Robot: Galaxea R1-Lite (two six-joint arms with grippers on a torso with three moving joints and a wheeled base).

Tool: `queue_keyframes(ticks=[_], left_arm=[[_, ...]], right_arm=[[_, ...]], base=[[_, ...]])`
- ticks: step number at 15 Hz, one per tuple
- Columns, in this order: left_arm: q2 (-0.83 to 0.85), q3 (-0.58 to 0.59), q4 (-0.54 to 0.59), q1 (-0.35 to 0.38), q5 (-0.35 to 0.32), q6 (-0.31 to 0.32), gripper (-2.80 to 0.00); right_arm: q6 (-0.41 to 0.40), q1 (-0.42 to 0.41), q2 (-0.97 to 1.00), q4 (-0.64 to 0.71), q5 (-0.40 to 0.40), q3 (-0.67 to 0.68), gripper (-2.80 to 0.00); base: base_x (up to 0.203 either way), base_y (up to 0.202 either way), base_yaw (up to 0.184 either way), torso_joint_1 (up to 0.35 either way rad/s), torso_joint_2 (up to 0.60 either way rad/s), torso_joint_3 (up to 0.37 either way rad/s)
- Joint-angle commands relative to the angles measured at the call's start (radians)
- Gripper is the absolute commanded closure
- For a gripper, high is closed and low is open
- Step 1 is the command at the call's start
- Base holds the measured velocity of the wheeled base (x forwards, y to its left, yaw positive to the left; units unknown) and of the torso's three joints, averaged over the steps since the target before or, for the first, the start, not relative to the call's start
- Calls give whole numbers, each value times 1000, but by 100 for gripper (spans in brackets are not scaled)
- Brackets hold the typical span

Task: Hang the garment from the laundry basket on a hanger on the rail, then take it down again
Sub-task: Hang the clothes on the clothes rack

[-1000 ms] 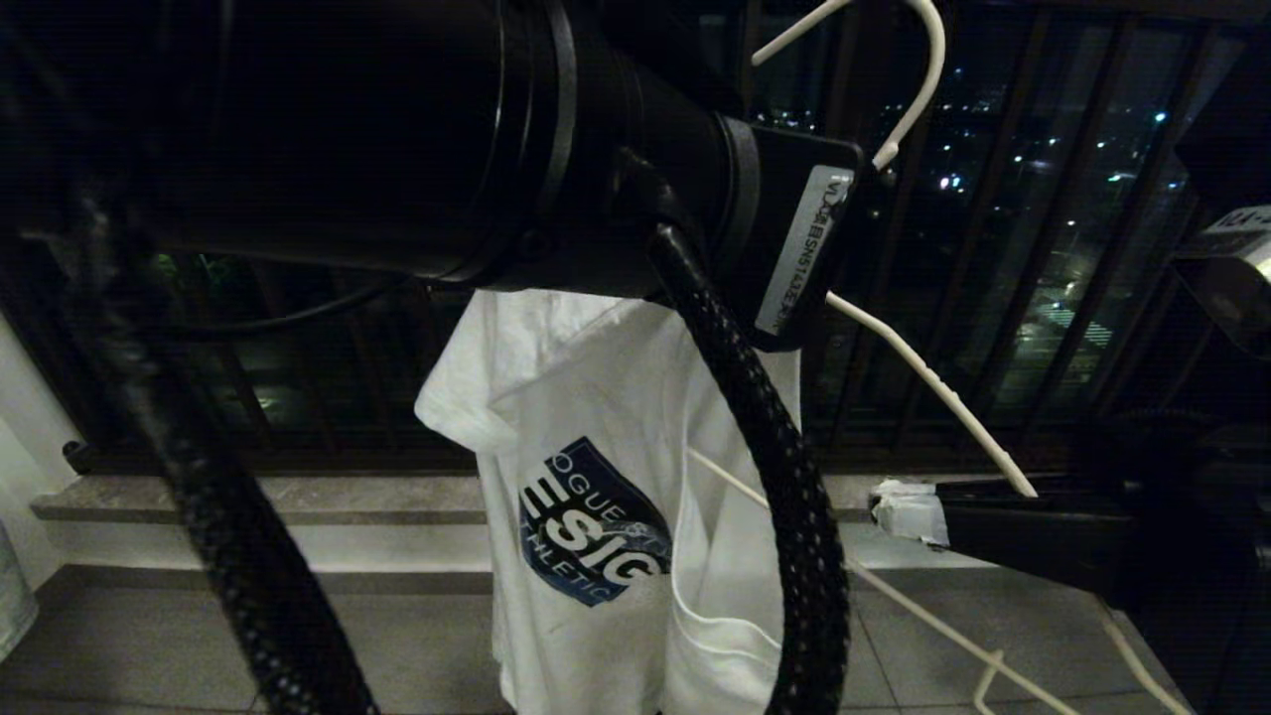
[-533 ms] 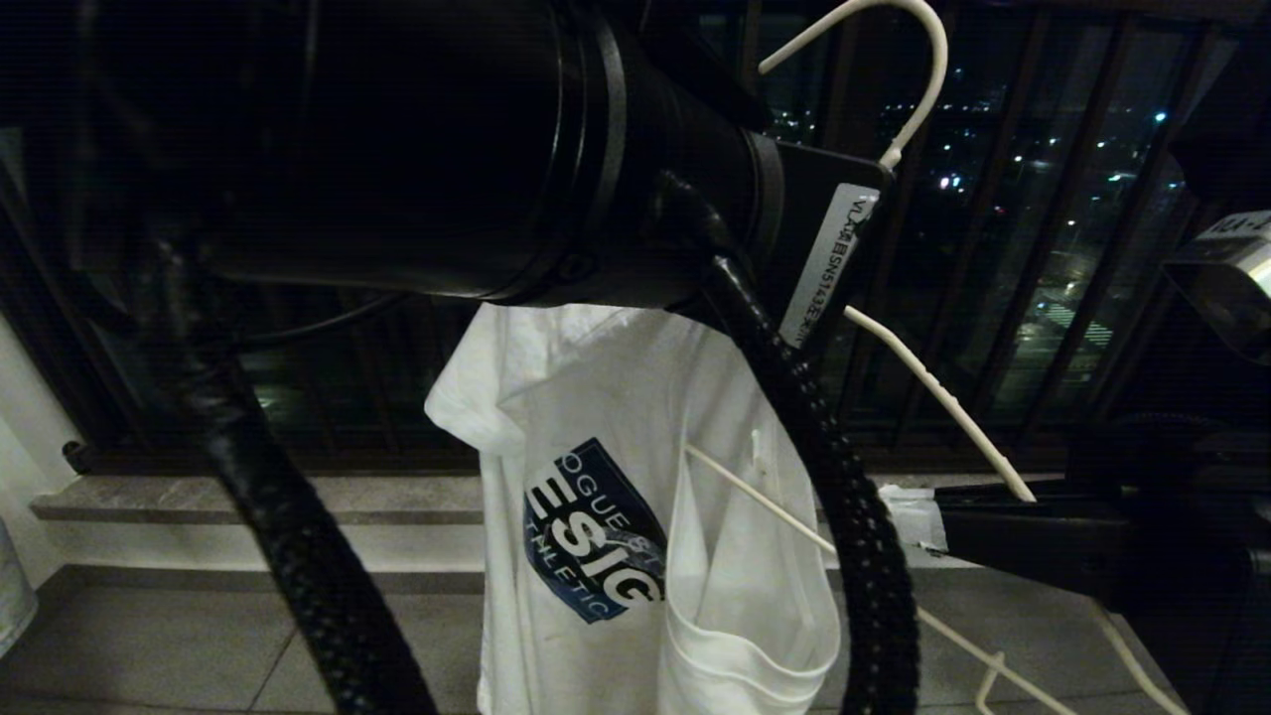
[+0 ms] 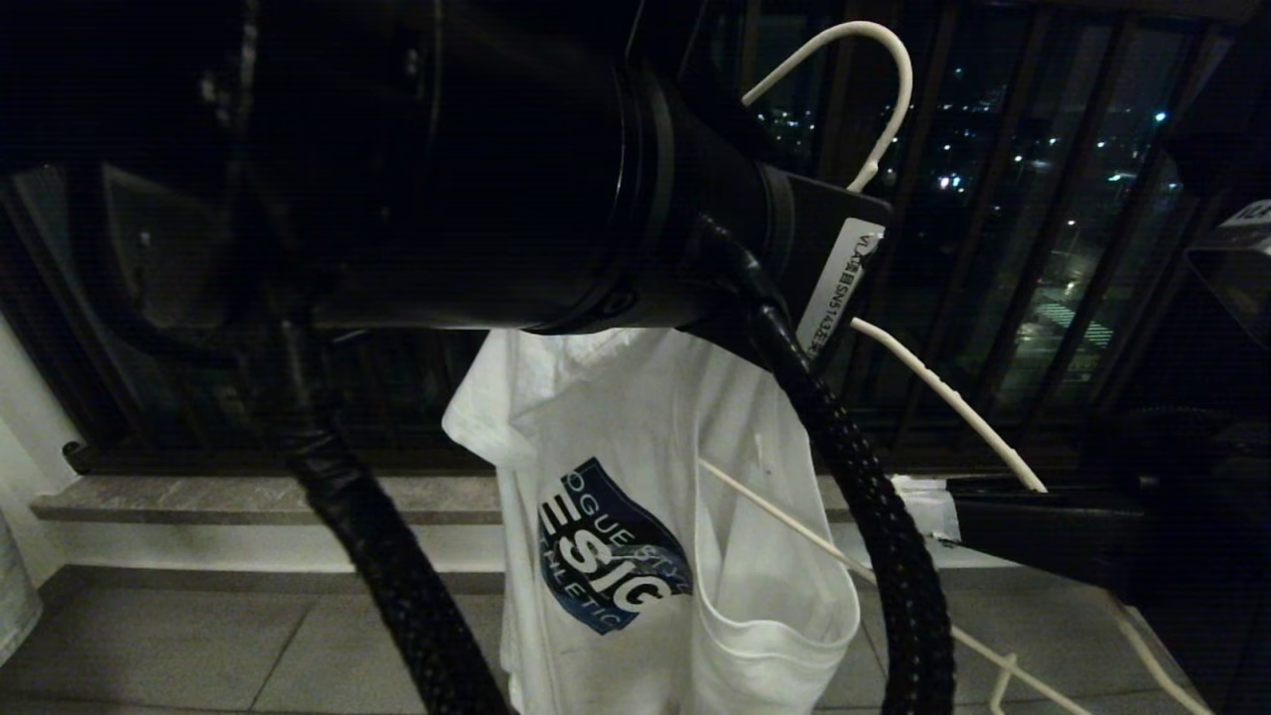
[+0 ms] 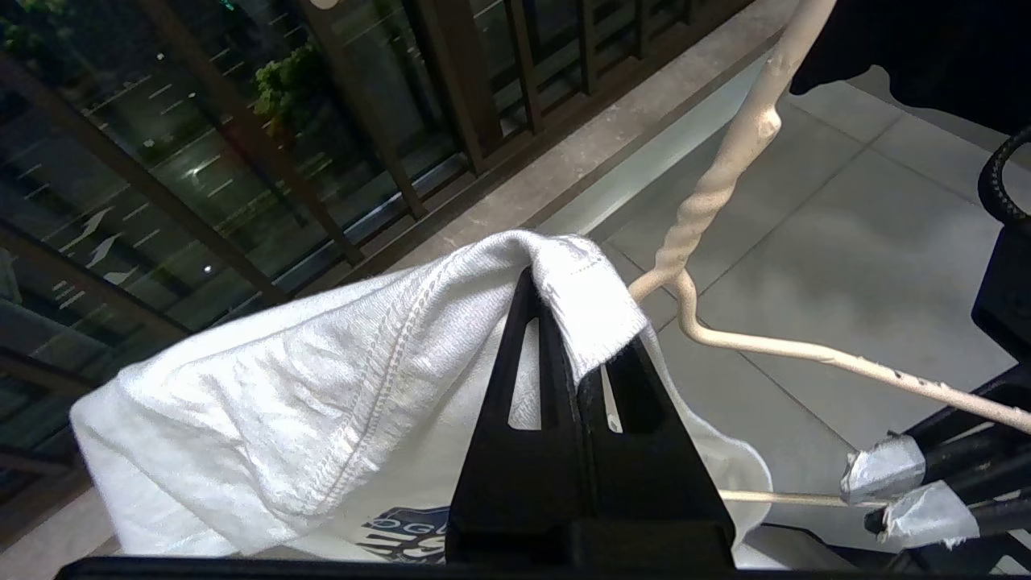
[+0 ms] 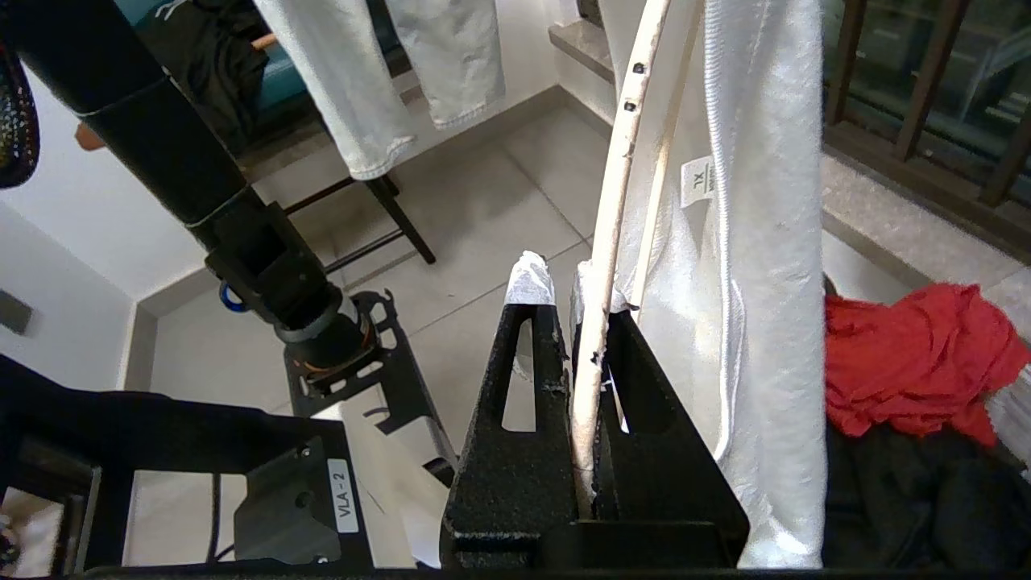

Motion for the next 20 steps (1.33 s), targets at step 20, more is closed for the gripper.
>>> queue_keyframes(ticks=[20], left_arm=[[-60, -36, -169, 25, 64, 66, 0]], right_arm=[[-8, 0, -35, -4, 8, 14, 0]], base=[[0, 0, 0, 0, 0, 0]])
